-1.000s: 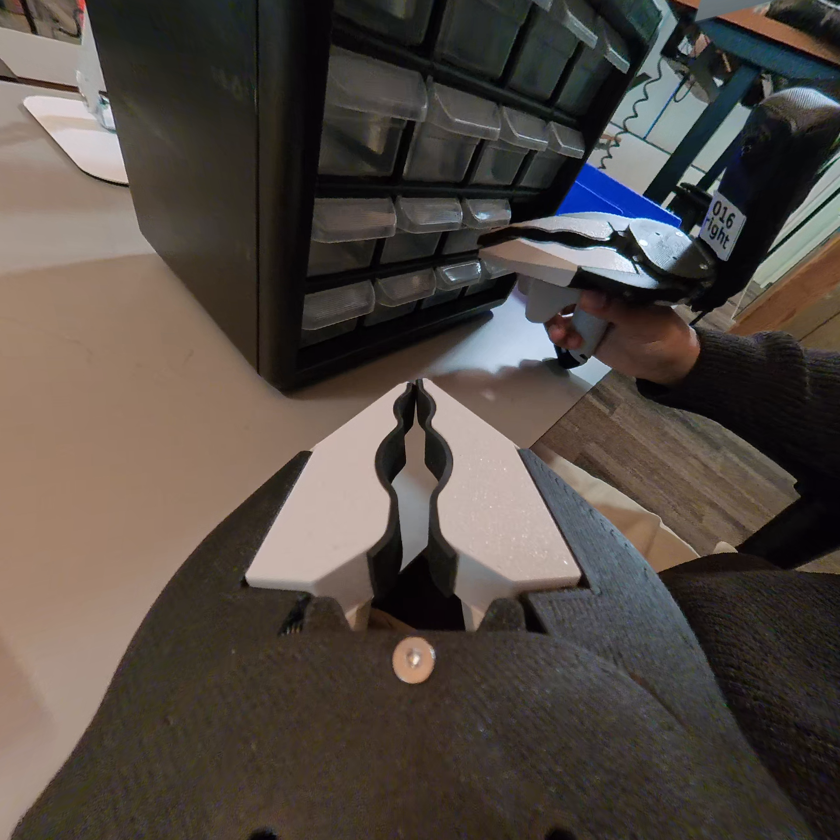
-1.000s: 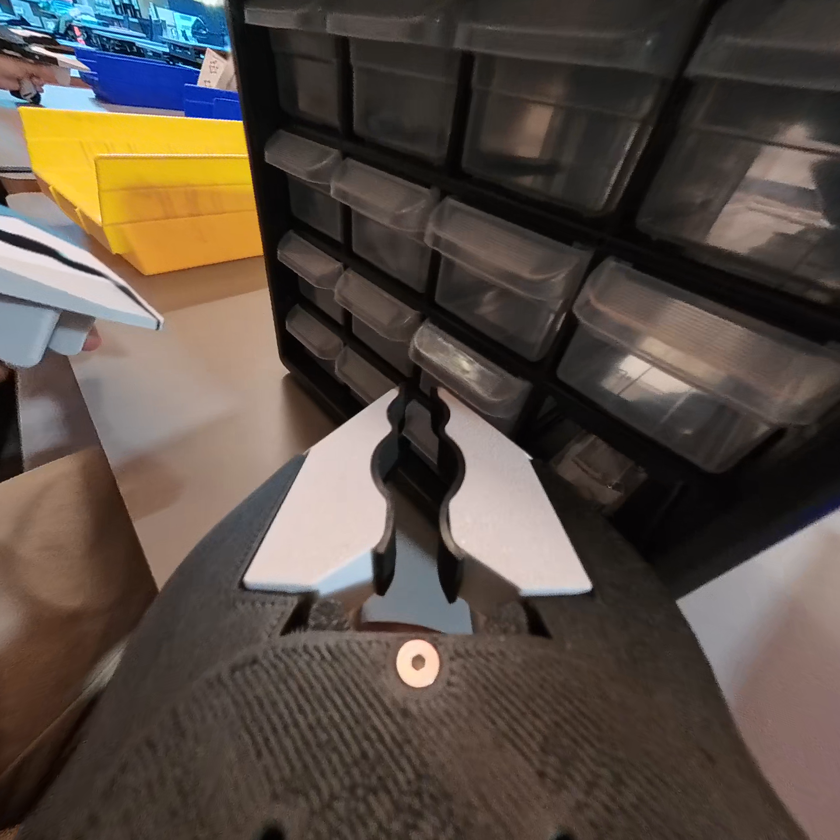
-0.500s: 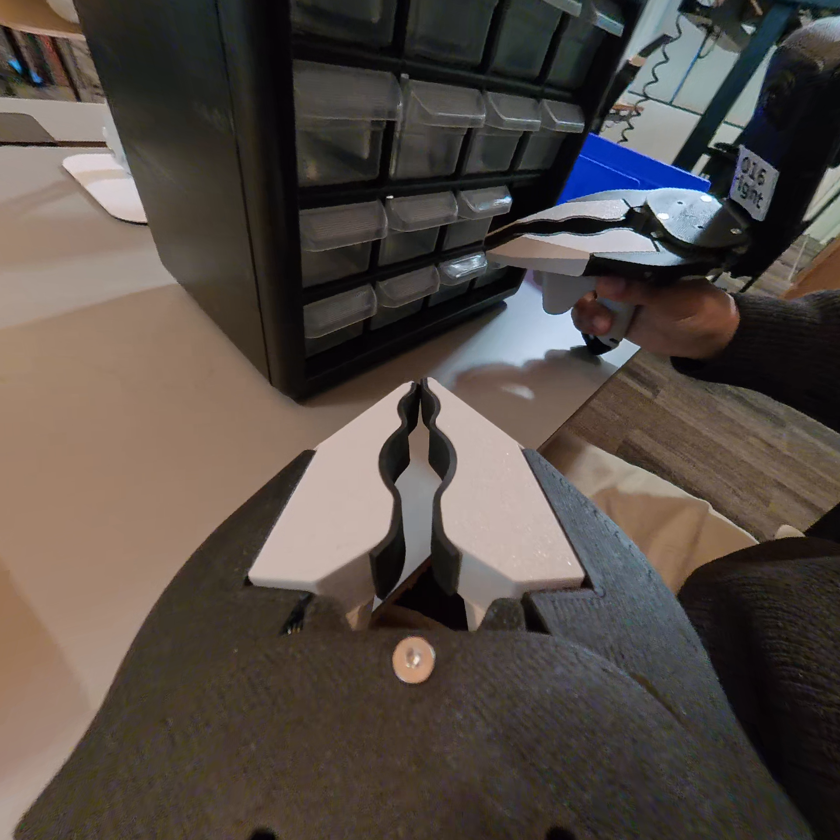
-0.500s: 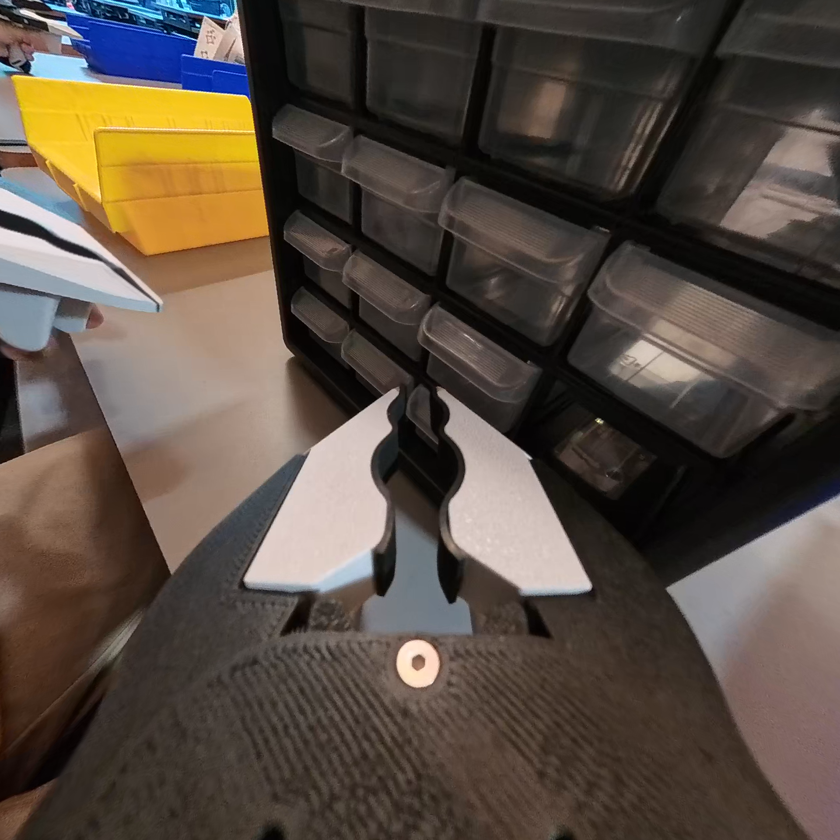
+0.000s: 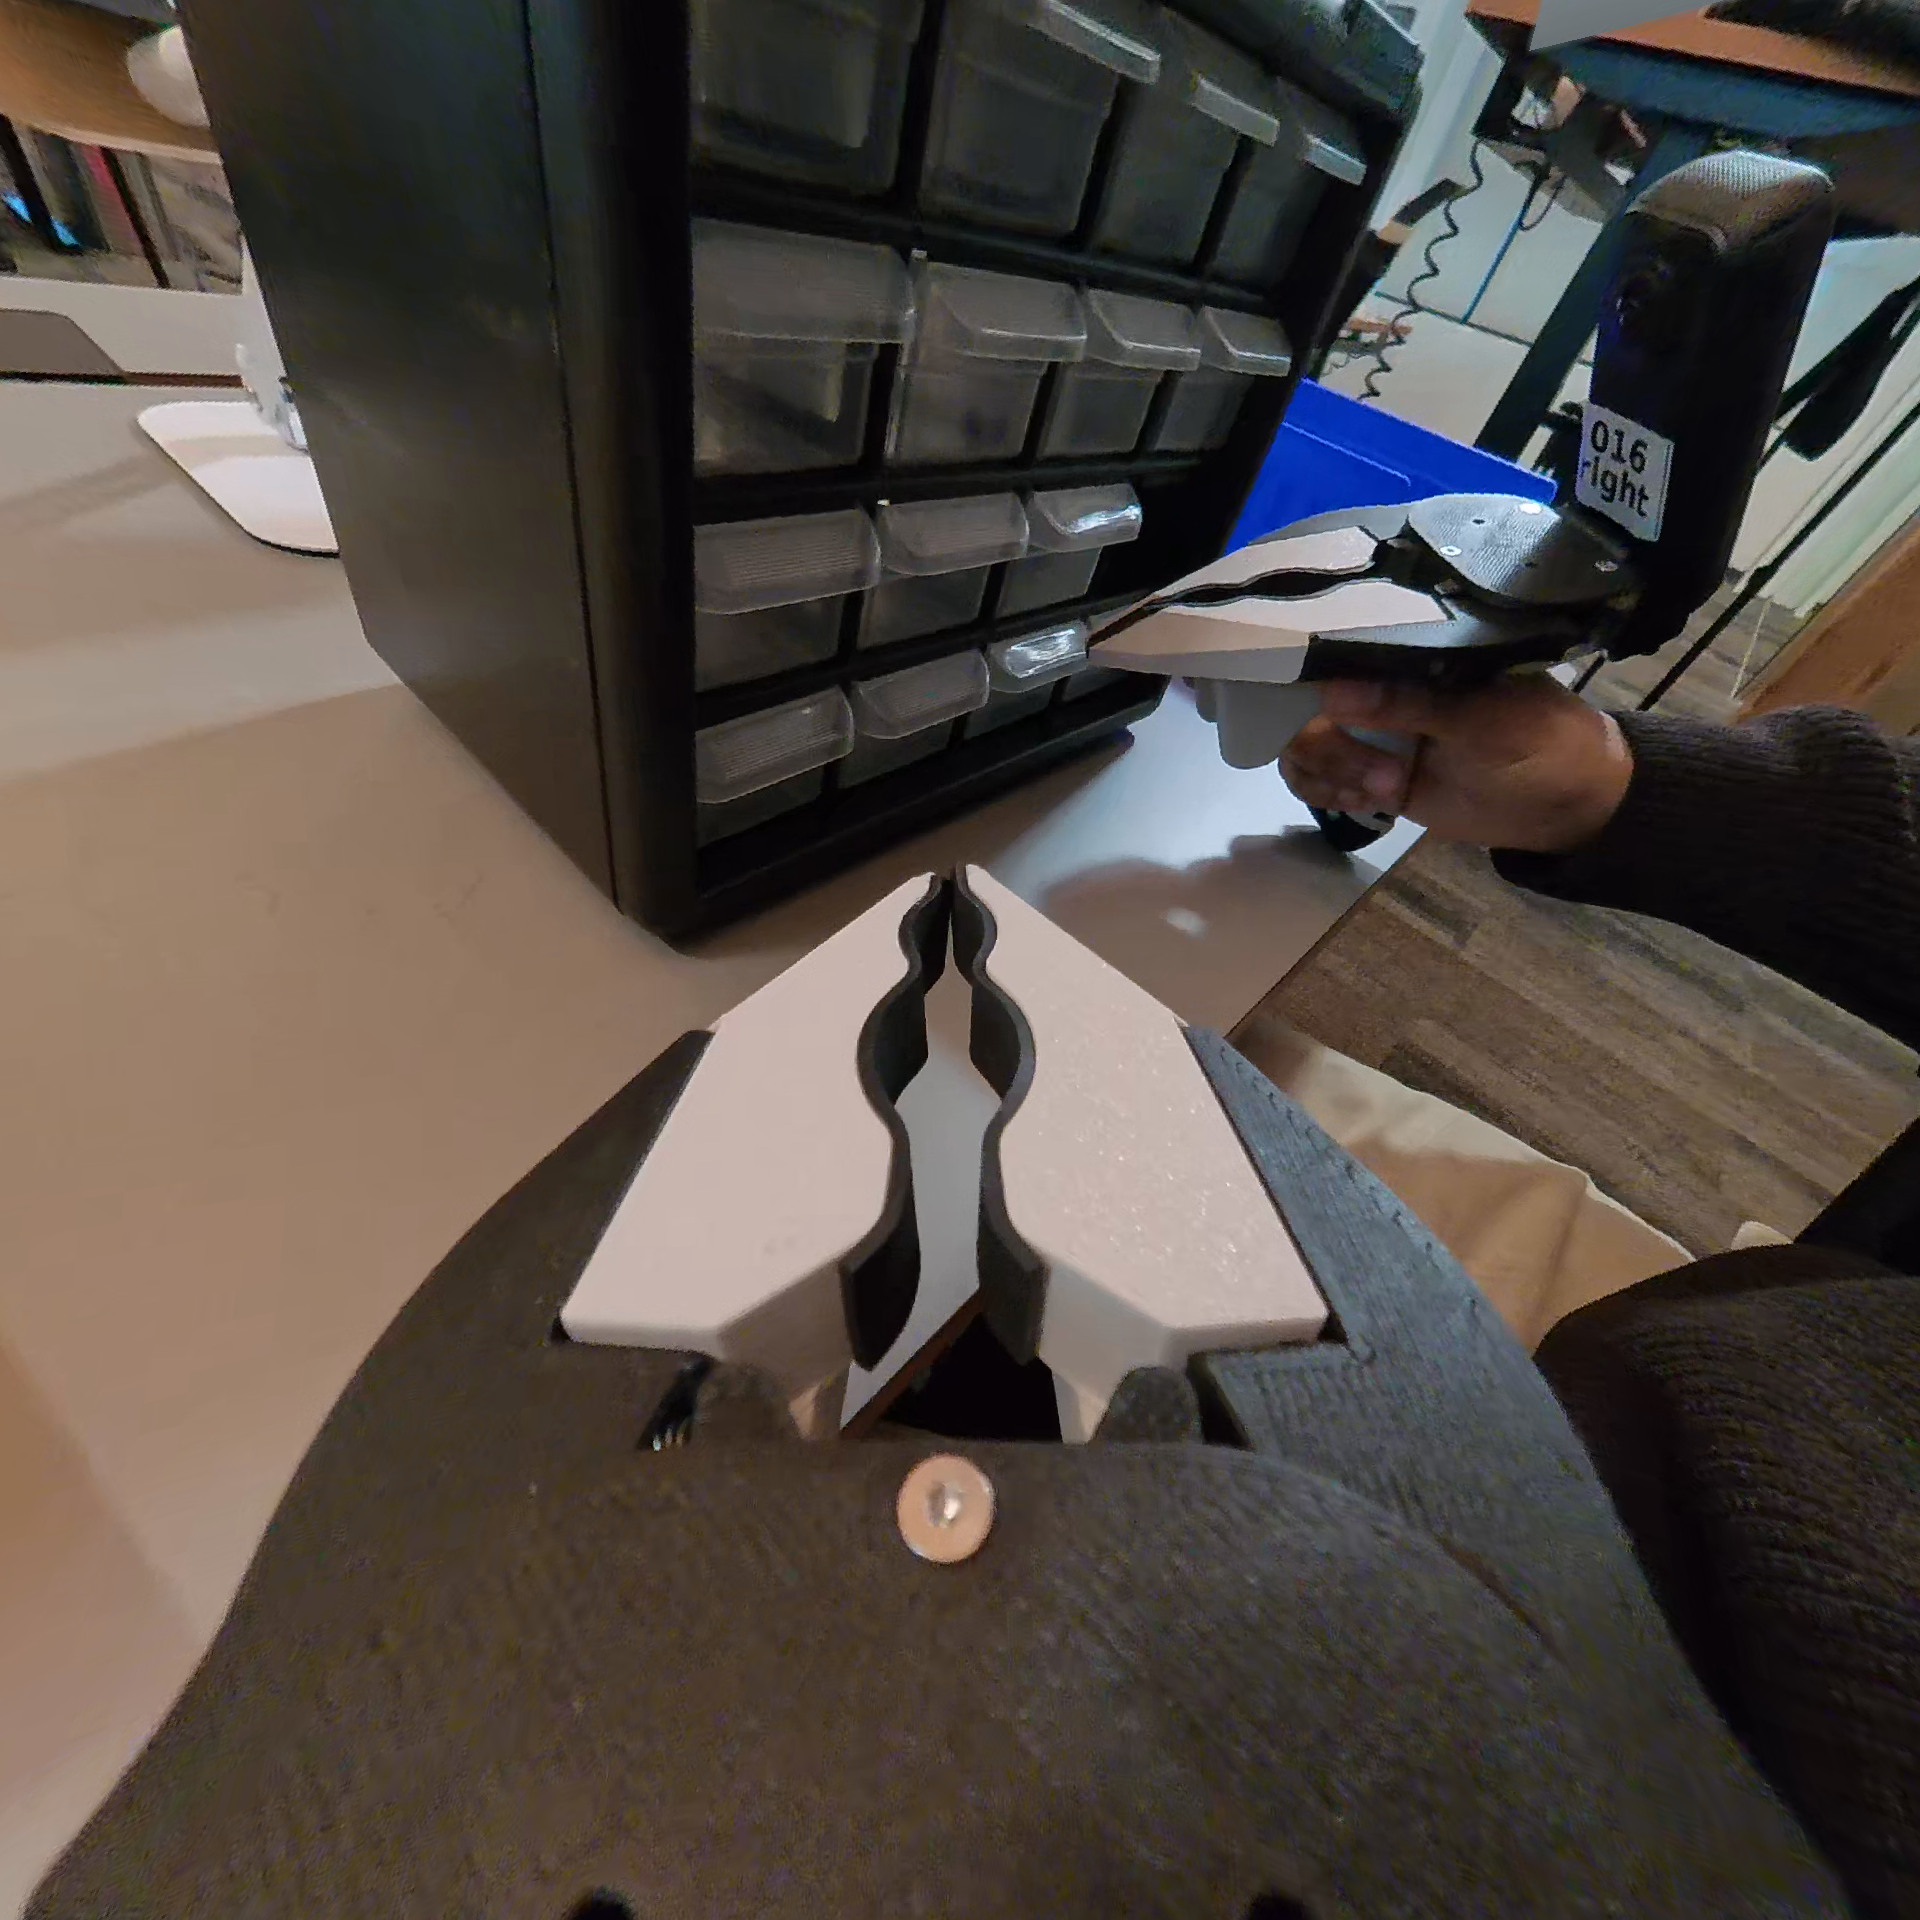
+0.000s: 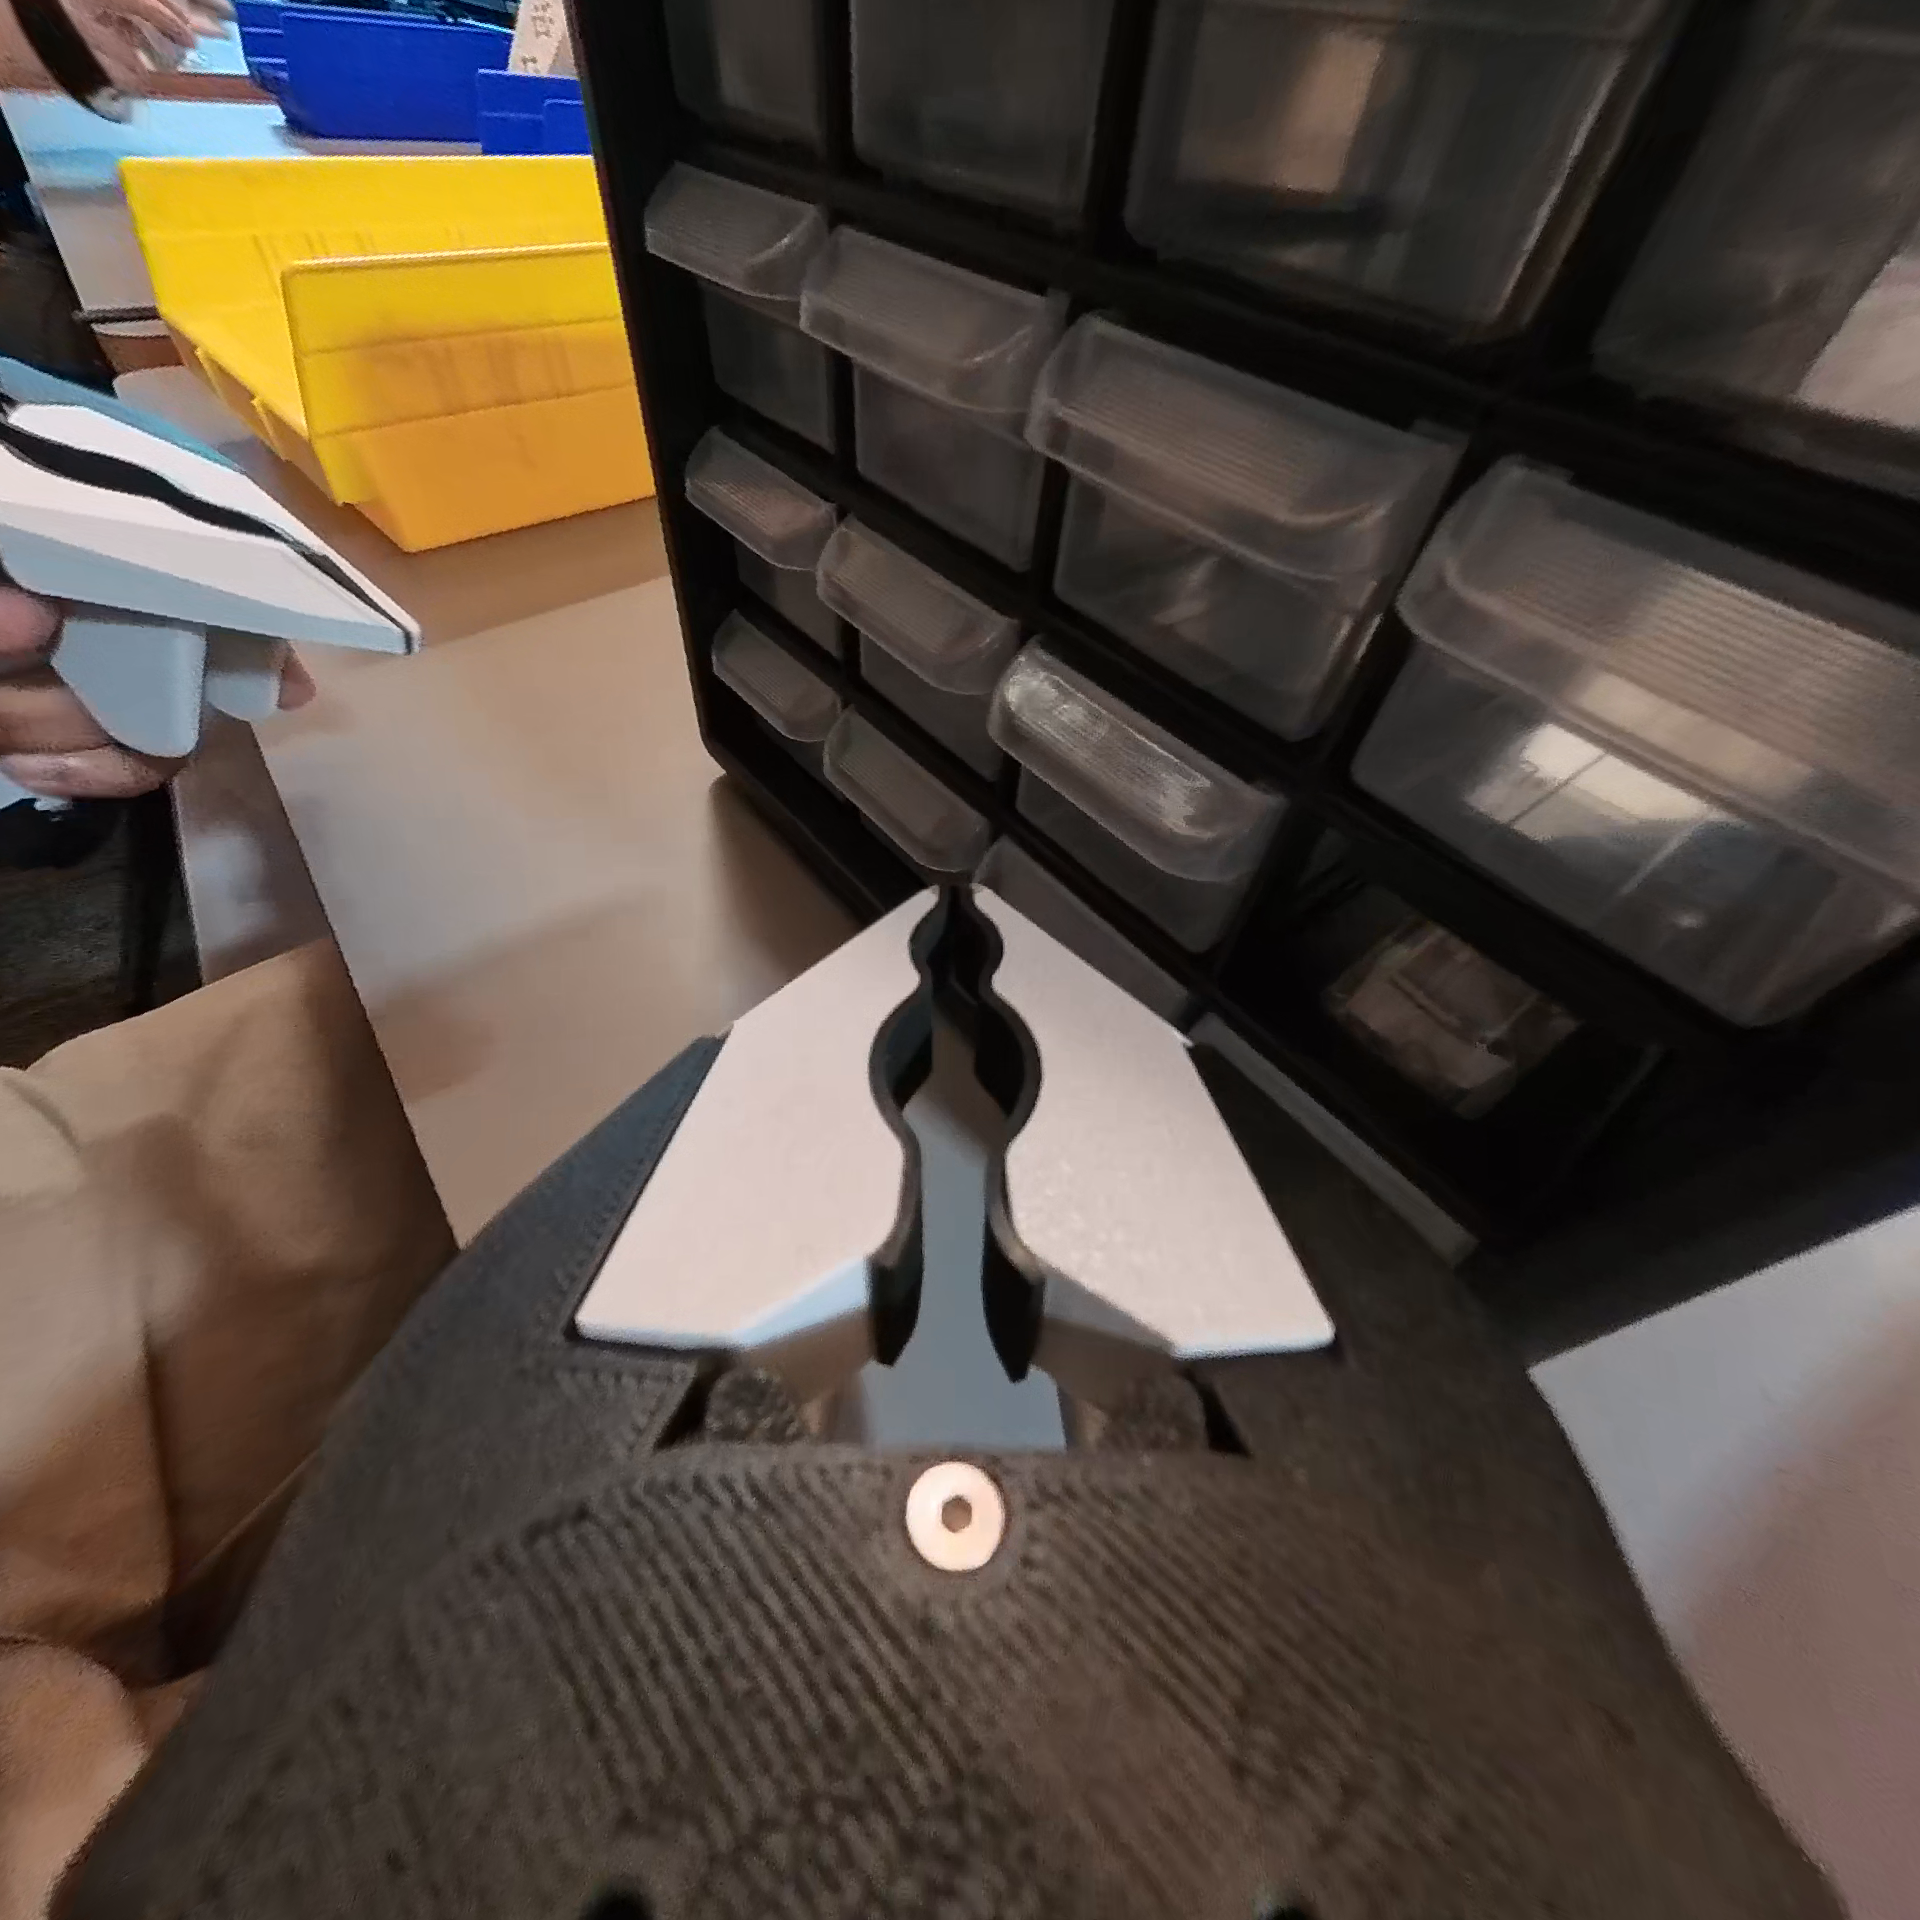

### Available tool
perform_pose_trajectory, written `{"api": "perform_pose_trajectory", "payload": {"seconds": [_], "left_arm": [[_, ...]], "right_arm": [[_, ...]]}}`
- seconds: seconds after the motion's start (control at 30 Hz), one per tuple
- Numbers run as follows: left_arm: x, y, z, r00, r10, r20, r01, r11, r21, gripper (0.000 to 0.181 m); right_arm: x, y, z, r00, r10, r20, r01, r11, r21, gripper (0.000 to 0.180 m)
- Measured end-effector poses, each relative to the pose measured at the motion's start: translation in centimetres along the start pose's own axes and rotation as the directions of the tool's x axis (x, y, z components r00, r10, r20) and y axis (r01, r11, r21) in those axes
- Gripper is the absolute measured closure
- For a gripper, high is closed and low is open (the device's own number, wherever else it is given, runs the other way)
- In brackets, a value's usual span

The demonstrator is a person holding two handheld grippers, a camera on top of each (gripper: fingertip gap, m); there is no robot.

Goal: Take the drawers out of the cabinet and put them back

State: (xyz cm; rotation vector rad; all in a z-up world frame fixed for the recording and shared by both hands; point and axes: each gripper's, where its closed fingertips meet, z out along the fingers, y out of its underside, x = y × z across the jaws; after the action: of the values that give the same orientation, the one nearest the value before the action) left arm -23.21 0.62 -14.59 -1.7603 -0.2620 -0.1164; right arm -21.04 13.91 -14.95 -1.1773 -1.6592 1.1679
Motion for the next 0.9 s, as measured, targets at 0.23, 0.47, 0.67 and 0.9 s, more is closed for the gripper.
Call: {"api": "perform_pose_trajectory", "payload": {"seconds": [0.23, 0.47, 0.67, 0.9], "left_arm": [[-1.8, 0.0, 0.1, 0.989, 0.012, 0.144, -0.010, 1.000, -0.014, 0.181], [-3.4, 0.8, 0.3, 0.964, 0.028, 0.264, -0.007, 0.997, -0.078, 0.181], [-3.0, 0.6, 0.3, 0.966, 0.062, 0.252, -0.042, 0.996, -0.082, 0.181], [-0.7, -1.0, -0.2, 0.987, 0.084, 0.139, -0.083, 0.996, -0.013, 0.181]], "right_arm": [[-0.2, 0.3, 0.1, 1.000, 0.003, 0.016, -0.003, 1.000, -0.019, 0.180], [-0.4, 0.4, 0.1, 0.999, 0.011, 0.035, -0.010, 1.000, -0.028, 0.180], [-0.5, 0.4, 0.1, 0.999, 0.008, 0.037, -0.007, 1.000, -0.028, 0.180], [-0.7, 0.4, 0.1, 0.999, -0.002, 0.045, 0.003, 1.000, -0.028, 0.180]]}}
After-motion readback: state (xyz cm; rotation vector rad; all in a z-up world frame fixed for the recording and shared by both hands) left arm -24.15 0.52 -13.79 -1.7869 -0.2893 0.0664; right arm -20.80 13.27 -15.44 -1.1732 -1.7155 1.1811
